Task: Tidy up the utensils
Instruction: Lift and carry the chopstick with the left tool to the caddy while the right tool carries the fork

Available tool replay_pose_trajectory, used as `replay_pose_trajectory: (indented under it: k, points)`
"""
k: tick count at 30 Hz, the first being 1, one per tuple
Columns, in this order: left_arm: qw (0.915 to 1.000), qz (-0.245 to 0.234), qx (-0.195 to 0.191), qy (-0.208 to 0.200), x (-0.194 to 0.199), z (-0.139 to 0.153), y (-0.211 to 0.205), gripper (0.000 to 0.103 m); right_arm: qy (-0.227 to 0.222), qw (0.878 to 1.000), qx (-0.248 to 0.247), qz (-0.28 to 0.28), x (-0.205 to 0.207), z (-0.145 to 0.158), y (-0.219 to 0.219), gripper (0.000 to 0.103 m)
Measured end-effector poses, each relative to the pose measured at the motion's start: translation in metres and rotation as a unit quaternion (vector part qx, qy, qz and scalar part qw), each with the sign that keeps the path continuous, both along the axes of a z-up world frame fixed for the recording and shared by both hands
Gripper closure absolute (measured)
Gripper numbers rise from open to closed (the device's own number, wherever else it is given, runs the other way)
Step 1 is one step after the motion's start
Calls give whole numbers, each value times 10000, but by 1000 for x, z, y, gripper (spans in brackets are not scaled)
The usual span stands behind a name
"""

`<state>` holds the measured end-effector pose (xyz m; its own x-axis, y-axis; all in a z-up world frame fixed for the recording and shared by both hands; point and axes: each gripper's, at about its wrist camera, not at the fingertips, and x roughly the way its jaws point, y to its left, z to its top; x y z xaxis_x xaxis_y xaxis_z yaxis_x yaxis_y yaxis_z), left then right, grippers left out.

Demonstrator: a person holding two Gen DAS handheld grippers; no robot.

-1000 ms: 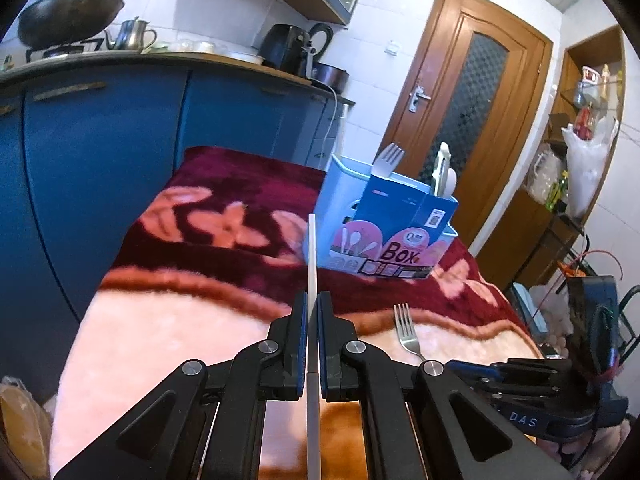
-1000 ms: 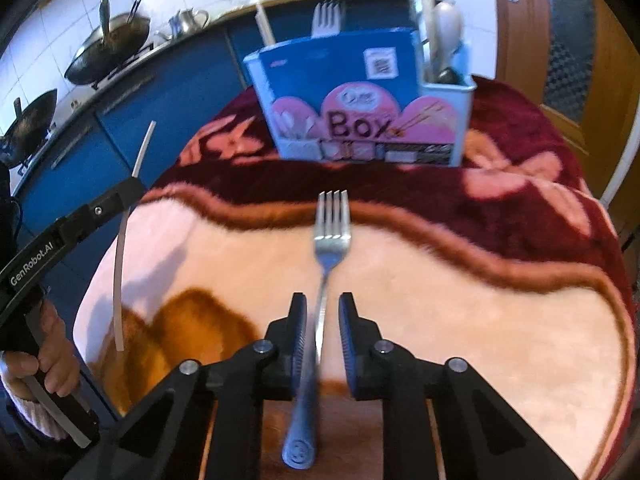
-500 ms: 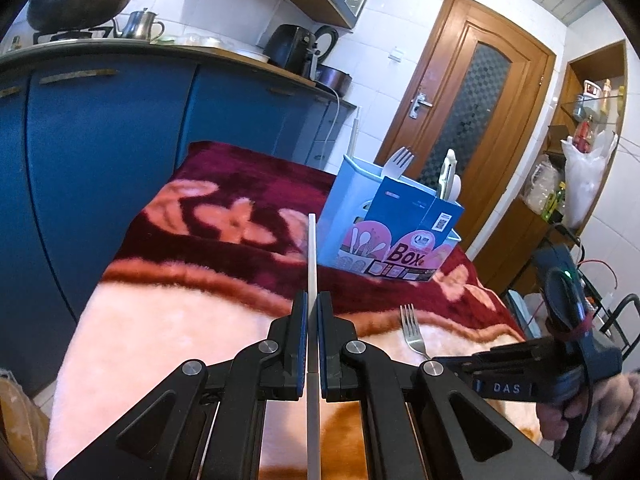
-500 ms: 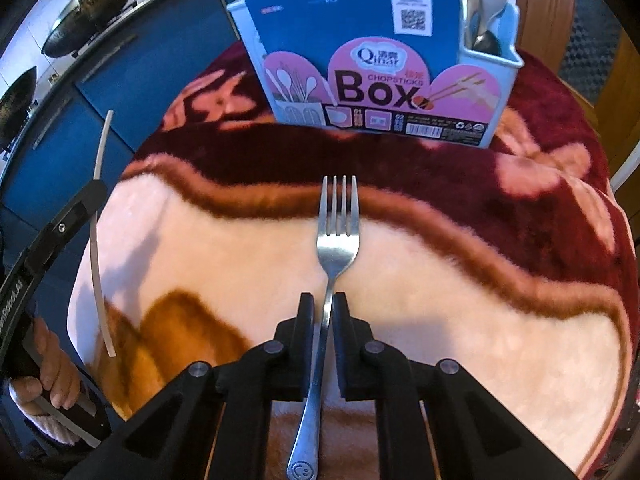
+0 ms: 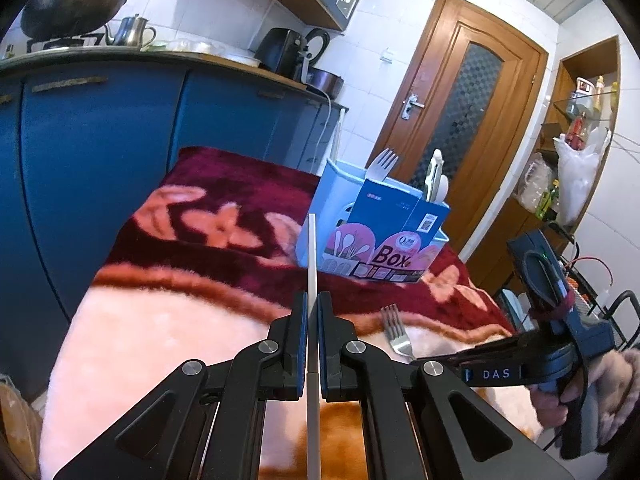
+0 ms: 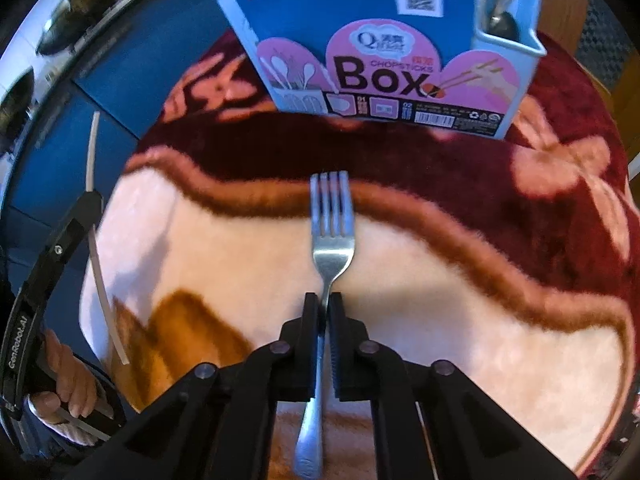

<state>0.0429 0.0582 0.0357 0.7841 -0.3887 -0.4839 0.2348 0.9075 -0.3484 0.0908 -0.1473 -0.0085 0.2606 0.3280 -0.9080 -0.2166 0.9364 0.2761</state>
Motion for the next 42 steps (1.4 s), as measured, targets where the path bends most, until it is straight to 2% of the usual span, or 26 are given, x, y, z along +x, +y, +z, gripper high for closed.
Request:
replay_pose_trajectory:
  k: [5,9,12,16,22,27,33,42]
  points:
    - [9998,18,-37,-173,-5,8,-1,99,-595,9970,455,-203,-20,12,-20,98]
    - [9996,18,-74,-279,-6,15,-5,99,-1277,9877,833,-346,-42,29,-35,98]
    - [9992,11,-84,-396,-4,23,-11,99,-1845,9757,1065,-502,-57,45,-45,98]
    - [9984,-6,-28,-572,3,33,-21,99,-2644,9535,1217,-778,-76,61,-60,98]
    - [9970,44,-111,-764,22,49,-30,99,-3348,9284,1281,-976,-77,78,-66,98]
    - [9944,100,-121,-1050,40,65,-39,99,-3686,9134,1344,-1085,-74,88,-77,98]
    - [9894,186,-156,-1435,69,82,-50,99,-3913,9024,1368,-1176,-61,95,-91,98]
    - [9793,582,-185,-1931,110,103,-57,99,-4042,8952,1308,-1349,-40,96,-107,98]
